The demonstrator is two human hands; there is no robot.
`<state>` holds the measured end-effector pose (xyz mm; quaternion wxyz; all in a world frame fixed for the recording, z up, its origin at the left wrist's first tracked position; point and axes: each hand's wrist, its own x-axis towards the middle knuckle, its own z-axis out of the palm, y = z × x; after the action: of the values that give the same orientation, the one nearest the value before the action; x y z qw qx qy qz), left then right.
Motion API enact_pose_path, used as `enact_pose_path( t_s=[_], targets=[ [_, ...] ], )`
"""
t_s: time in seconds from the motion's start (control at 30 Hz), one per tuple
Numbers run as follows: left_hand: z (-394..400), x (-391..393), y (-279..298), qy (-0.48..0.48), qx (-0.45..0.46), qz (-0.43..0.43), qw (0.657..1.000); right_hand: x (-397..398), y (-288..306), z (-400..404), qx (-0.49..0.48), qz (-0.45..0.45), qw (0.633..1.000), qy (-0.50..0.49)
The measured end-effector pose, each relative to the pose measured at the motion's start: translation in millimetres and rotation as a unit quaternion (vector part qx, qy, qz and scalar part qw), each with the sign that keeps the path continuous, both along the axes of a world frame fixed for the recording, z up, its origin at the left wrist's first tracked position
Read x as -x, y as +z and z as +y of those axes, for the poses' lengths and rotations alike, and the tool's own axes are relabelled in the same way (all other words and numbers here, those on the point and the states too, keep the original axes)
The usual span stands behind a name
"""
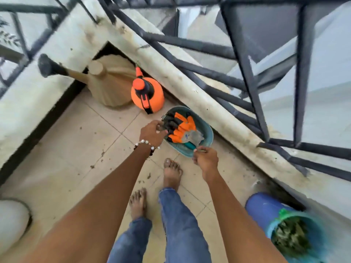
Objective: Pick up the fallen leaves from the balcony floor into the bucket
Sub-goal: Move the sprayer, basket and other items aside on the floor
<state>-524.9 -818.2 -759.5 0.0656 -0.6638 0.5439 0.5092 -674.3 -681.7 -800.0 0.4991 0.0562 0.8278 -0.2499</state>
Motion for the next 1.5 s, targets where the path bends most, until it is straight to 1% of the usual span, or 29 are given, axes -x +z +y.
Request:
enact_pose_path(
  t_s=[0.07,0.17,0.2,0.23,0.3,0.33,0.37,0.43,0.5,0.53,0.57,0.63,0.73,0.8,0.83,0.97,1.07,1.17,1.23,1.33,1.5],
  targets=[
    [8.4,-8.7,49.5,0.038,-0.018,0.019,0.999,-8.5,53.4,-8.6,0.027,-0.013,0.999,0.028],
    [22.0,-24.1,127.4,0.129,-0.039,0.054,0.989,-21.6,125.0,-24.2,0.07,-0.013,0.99,0.126],
    [28.2,-30.0,148.0,0.148,-0.04,0.061,0.986,-25.7,140.7,-28.3,0.077,-0.012,0.984,0.158],
    [34.4,-41.4,176.0,0.18,-0.035,0.07,0.981,-32.9,166.7,-34.9,0.096,-0.011,0.977,0.189],
    [49.0,-59.8,216.2,0.242,-0.047,0.117,0.962,-40.8,183.4,-41.5,0.113,0.015,0.966,0.234],
    [60.2,-76.2,243.3,0.285,-0.035,0.131,0.949,-51.3,204.1,-45.9,0.124,0.022,0.957,0.261],
    [71.8,-88.0,262.0,0.303,-0.024,0.147,0.941,-58.8,216.5,-47.1,0.136,0.027,0.95,0.279],
    [97.7,-118.4,299.0,0.373,0.007,0.181,0.91,-97.4,282.7,-52.7,0.178,0.034,0.931,0.317],
    [130.4,-156.2,332.6,0.429,0.056,0.194,0.88,-142.5,339.9,-49.8,0.233,0.031,0.901,0.365],
    [147.0,-173.4,345.8,0.447,0.072,0.203,0.868,-161.7,357.9,-45.7,0.252,0.019,0.887,0.386],
    [171.4,-198.8,363.1,0.476,0.091,0.209,0.849,-190.8,383.5,-35.4,0.271,0.006,0.868,0.415],
    [211.4,-236.1,388.6,0.514,0.126,0.223,0.819,-233.6,413.8,-17.0,0.295,-0.007,0.841,0.453],
    [311.5,-304.3,432.2,0.574,0.19,0.212,0.768,-315.7,462.0,53.4,0.351,-0.051,0.781,0.514],
    [368.5,-337.4,447.9,0.61,0.215,0.202,0.735,-357.1,483.9,96.6,0.366,-0.078,0.751,0.544],
    [410.4,-358.5,456.0,0.636,0.232,0.189,0.712,-384.7,497.0,129.8,0.369,-0.098,0.73,0.567],
    [530.7,-414.8,468.6,0.712,0.26,0.152,0.634,-462.3,519.5,224.8,0.363,-0.152,0.673,0.627],
    [623.2,-452.8,467.3,0.774,0.269,0.126,0.559,-517.9,526.5,297.6,0.337,-0.18,0.615,0.689],
    [692.4,-479.7,462.8,0.822,0.271,0.094,0.492,-566.4,522.4,352.6,0.308,-0.205,0.565,0.738],
    [733.8,-498.9,455.1,0.849,0.258,0.065,0.457,-600.7,511.3,386.2,0.285,-0.208,0.535,0.767],
    [783.6,-531.9,435.8,0.884,0.214,0.025,0.415,-648.6,486.5,426.9,0.24,-0.205,0.498,0.808],
    [847.1,-613.8,384.9,0.912,0.165,0.035,0.374,-742.4,426.1,484.1,0.184,-0.16,0.449,0.86]
  ],
)
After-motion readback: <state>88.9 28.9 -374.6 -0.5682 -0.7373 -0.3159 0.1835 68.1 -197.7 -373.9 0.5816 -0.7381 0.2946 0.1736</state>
